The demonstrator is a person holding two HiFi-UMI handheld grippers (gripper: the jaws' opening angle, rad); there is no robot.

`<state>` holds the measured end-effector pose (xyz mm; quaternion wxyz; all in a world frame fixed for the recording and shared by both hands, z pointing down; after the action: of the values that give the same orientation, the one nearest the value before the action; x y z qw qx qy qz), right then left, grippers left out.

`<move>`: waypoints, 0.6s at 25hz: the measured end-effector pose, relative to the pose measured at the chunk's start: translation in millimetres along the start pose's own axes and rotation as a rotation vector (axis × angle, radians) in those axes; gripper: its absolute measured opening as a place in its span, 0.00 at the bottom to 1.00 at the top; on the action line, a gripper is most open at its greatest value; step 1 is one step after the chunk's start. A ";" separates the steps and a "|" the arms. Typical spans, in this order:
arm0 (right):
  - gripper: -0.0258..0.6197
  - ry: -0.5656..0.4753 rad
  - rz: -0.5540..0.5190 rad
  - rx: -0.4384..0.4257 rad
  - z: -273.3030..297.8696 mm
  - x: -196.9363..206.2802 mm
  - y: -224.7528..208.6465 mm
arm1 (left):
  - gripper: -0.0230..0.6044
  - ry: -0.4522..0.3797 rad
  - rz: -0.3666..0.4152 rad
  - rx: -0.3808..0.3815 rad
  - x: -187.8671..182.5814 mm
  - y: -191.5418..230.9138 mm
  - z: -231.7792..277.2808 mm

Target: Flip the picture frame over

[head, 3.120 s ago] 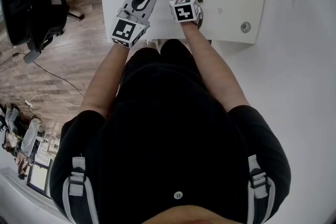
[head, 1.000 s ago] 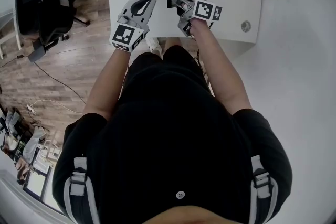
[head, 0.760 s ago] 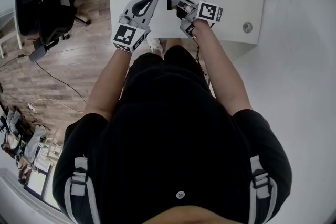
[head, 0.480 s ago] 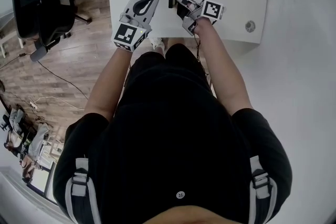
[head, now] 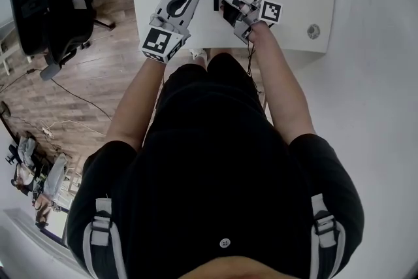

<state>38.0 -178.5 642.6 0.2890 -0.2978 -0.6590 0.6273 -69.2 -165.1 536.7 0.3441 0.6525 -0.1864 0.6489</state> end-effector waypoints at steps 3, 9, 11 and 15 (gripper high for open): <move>0.12 -0.020 -0.016 0.011 -1.7 -3.3 -2.3 | 0.04 0.009 -0.006 0.007 3.4 4.8 -1.3; 0.14 -0.041 -0.052 0.035 -10.1 -15.6 -1.1 | 0.04 0.010 -0.006 0.015 2.9 3.8 3.7; 0.15 -0.044 -0.059 0.043 -14.7 -19.8 -1.6 | 0.04 0.009 -0.007 0.017 1.9 3.2 5.4; 0.15 -0.059 -0.084 0.067 -25.5 -29.6 -3.2 | 0.04 0.009 -0.003 0.018 1.0 4.6 6.0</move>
<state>76.5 -184.2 646.7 0.3056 -0.2415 -0.6579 0.6446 -67.9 -172.2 539.1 0.3401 0.6528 -0.1778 0.6531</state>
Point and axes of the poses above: the fingertips, and each gripper's own axes: z forward along the fingers, y to its left, x out of its underside, the point moved 3 cm from there along -z, backward along the fingers, and after that the axes turned 10 degrees about -y, right-handed, at the moved point
